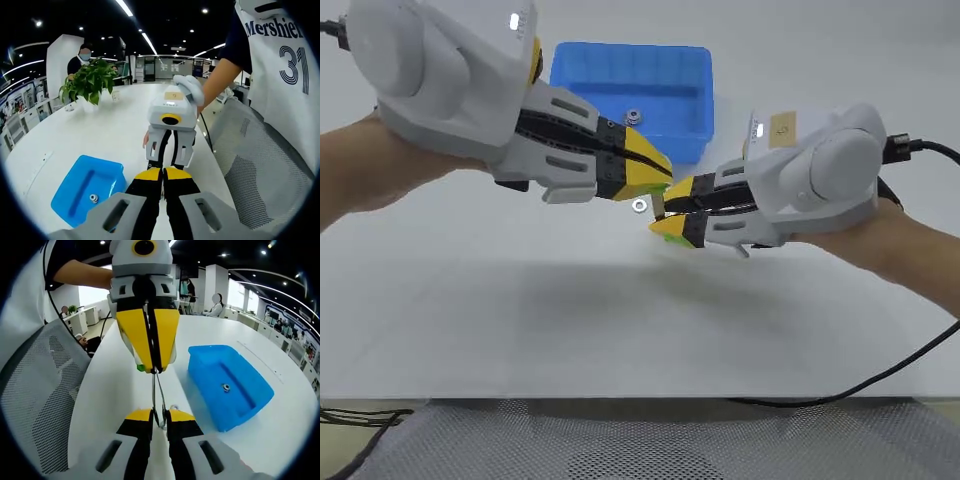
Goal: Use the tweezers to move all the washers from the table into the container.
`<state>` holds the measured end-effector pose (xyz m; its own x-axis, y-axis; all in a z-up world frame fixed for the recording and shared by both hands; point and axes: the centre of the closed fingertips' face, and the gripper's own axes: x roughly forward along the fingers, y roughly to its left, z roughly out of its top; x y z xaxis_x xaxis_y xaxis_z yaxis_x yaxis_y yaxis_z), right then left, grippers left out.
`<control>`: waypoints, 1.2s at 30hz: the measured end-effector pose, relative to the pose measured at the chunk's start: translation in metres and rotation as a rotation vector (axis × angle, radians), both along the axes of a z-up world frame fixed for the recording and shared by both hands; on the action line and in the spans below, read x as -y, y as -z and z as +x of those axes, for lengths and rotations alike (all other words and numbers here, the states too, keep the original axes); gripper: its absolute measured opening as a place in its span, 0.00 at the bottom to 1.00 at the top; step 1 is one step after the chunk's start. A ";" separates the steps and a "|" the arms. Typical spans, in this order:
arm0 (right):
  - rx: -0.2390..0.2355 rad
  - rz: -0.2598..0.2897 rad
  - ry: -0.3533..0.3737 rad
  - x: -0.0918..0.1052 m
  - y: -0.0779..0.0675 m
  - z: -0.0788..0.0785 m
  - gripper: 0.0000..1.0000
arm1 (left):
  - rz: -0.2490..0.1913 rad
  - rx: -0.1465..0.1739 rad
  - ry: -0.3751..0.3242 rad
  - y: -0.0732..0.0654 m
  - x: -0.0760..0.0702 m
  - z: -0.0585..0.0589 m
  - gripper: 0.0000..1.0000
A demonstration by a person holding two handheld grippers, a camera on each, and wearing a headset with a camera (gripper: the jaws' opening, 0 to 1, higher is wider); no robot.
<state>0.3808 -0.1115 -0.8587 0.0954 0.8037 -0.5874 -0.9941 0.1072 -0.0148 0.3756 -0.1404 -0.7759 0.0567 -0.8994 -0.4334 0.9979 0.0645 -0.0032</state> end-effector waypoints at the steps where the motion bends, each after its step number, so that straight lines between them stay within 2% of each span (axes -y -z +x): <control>1: -0.001 0.000 -0.001 0.000 -0.001 0.000 0.12 | 0.000 -0.001 0.001 0.000 0.000 0.000 0.05; 4: -0.025 0.026 0.002 0.000 -0.006 0.001 0.12 | 0.003 -0.001 0.002 0.001 0.000 0.001 0.05; 9: 0.002 0.018 -0.029 -0.001 -0.006 -0.001 0.11 | 0.004 -0.004 0.005 0.001 0.000 0.001 0.05; 19: 0.003 0.010 -0.030 -0.001 -0.006 -0.002 0.10 | 0.019 -0.007 0.020 0.001 0.002 0.000 0.05; 22: 0.011 0.019 -0.027 -0.002 -0.012 -0.003 0.10 | 0.014 -0.013 0.017 -0.005 -0.001 0.000 0.05; 36: 0.057 0.055 -0.059 -0.017 -0.042 -0.004 0.10 | 0.008 0.021 0.025 -0.038 -0.015 -0.005 0.05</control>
<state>0.3764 -0.0940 -0.8171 0.0795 0.8397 -0.5372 -0.9964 0.0511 -0.0676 0.3701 -0.1255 -0.7378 0.0438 -0.8971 -0.4396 0.9990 0.0399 0.0181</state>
